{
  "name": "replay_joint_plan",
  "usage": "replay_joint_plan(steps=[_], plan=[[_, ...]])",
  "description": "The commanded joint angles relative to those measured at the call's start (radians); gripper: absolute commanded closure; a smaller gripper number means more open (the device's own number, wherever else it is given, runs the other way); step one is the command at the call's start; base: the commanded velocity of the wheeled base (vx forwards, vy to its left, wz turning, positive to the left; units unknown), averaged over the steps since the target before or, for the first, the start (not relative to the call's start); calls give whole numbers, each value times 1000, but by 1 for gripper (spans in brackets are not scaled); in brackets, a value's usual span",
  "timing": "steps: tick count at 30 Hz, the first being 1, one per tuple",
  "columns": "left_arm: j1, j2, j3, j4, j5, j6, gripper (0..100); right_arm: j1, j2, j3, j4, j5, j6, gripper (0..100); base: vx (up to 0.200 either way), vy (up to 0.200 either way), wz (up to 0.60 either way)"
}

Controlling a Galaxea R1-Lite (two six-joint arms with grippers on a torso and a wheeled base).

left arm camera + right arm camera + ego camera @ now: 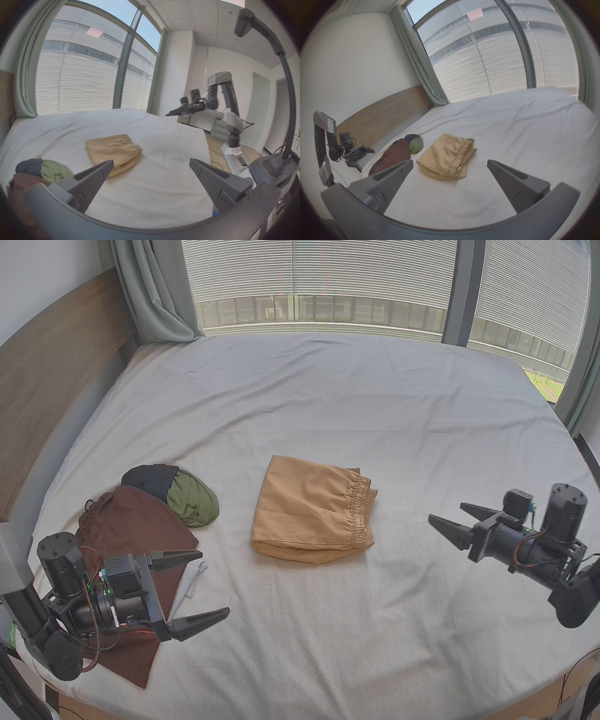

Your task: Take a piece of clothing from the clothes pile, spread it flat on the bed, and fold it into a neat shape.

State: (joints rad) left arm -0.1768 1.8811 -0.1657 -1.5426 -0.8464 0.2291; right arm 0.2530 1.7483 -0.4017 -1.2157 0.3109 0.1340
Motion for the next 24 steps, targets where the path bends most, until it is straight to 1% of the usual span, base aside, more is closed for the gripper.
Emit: replay_joint_plan(steps=[1, 6, 12, 17, 21, 24], plan=[[-102, -181, 66, -5, -13, -10, 0, -89, -237, 107, -45, 1, -86, 0, 0, 0, 0], [-110, -278, 51, -5, -7, -28, 0, -87, -375, 135, -38, -4, -139, 0, 0, 0, 0], [-109, -392, 72, -4, 12, -77, 0, -87, -470, 201, -44, -7, -143, 0, 0, 0, 0], [-110, -493, 118, -1, 70, -93, 0, -81, -553, 254, -44, -7, -145, 0, 0, 0, 0], [-95, -560, 157, 7, 82, -105, 0, -80, -635, 310, -42, -9, -146, 0, 0, 0, 0], [-79, -620, 166, 36, 138, -140, 0, -86, -705, 334, -34, -7, -145, 0, 0, 0, 0]])
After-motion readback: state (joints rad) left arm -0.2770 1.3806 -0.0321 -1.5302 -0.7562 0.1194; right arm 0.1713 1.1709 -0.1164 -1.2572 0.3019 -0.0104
